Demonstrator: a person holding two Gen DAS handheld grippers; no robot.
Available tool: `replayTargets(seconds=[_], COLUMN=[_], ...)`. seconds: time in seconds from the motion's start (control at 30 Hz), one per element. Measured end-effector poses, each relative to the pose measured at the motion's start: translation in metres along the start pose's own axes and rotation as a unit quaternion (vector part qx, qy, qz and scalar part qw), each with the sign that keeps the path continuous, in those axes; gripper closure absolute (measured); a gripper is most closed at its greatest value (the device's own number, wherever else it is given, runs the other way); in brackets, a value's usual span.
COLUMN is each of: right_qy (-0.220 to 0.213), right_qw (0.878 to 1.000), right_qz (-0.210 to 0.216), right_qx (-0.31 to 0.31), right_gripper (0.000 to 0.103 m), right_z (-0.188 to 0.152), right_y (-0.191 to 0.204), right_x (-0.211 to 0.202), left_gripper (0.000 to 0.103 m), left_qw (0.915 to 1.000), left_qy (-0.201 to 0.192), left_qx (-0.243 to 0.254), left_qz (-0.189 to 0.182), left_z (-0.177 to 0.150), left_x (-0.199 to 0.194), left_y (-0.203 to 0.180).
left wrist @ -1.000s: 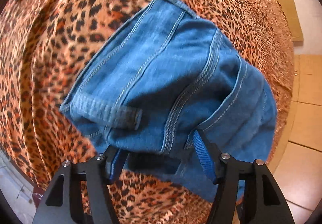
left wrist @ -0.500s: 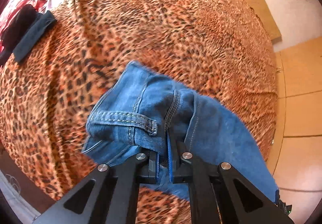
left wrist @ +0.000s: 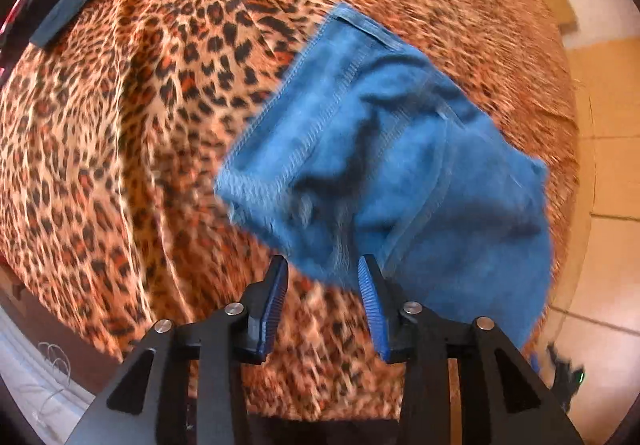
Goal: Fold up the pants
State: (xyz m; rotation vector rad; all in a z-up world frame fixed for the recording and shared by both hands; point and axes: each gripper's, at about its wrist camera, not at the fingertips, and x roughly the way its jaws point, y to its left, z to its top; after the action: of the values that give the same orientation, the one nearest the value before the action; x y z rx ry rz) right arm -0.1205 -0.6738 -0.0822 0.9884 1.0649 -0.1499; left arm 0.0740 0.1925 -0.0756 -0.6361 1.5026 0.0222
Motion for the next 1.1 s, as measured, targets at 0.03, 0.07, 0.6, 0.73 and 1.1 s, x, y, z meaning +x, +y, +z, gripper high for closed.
replayTargets(seconds=[0.03, 0.07, 0.6, 0.73, 1.1], right_qy=[-0.002, 0.005, 0.105, 0.101, 0.107], right_qw=[1.0, 1.0, 0.988, 0.974, 0.985], right_qz=[0.0, 0.004, 0.058, -0.018, 0.033], right_qx=[-0.01, -0.025, -0.098, -0.202, -0.129], right_gripper=[0.048, 0.048, 0.051, 0.103, 0.057], right_z=[0.01, 0.02, 0.067, 0.072, 0.096], right_y=[0.007, 0.017, 0.056, 0.081, 0.06], right_x=[0.002, 0.012, 0.149, 0.14, 0.138], left_gripper=[0.067, 0.067, 0.062, 0.058, 0.058], left_qw=[0.9999, 0.9998, 0.9976, 0.9969, 0.9984], left_qy=[0.002, 0.002, 0.035, 0.024, -0.054], left_qx=[0.007, 0.013, 0.046, 0.046, -0.004], left_qz=[-0.011, -0.014, 0.039, 0.058, 0.015], left_z=[-0.009, -0.018, -0.031, -0.035, -0.002], left_x=[-0.003, -0.006, 0.097, 0.103, 0.024], left_y=[-0.004, -0.009, -0.138, -0.146, -0.115])
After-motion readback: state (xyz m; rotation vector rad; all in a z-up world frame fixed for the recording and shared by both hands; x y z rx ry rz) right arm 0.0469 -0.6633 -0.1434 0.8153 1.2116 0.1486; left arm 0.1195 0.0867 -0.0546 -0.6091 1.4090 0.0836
